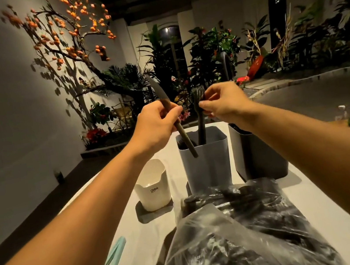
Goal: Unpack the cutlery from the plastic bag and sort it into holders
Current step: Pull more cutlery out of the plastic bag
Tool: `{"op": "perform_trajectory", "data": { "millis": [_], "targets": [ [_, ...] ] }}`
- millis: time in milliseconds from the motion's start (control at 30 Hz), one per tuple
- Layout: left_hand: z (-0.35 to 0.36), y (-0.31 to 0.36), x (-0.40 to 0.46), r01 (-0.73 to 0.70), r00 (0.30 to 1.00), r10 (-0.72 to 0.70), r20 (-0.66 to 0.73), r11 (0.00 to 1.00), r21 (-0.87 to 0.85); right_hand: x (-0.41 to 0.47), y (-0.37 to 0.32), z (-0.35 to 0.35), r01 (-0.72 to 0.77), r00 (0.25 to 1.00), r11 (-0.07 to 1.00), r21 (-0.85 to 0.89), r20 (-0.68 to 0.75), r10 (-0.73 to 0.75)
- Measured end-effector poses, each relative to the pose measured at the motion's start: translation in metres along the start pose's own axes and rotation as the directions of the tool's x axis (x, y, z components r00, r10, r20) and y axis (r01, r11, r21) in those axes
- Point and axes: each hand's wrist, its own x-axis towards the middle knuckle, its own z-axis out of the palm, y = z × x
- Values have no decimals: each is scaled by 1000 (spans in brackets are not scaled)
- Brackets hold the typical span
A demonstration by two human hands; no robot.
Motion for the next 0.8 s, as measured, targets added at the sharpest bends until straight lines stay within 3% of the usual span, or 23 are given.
{"op": "perform_trajectory", "data": {
  "millis": [133,300,367,467,533,667,800],
  "targets": [
    [8,-9,0,10,999,-9,40,1000,-15,10,33,17,-21,997,983,-182,66,33],
    [20,-14,-2,26,992,-28,122,1000,16,6,41,18,15,995,962,-272,96,12],
    [24,-11,-4,33,988,-33,151,999,5,3,31,9,46,997,984,-170,65,-35],
    [32,0,-5,45,974,-34,226,998,-44,-13,6,-12,67,969,987,145,227,-99],
    [42,12,-3,58,955,-16,297,990,-131,-24,-6,-27,112,945,985,134,291,-147],
    [73,41,4,-14,958,63,280,985,-172,-27,-6,-68,185,972,981,50,140,-190],
    [103,61,18,-44,976,77,203,986,-160,-25,3,-108,129,989,989,72,57,-133]
  ]
}}
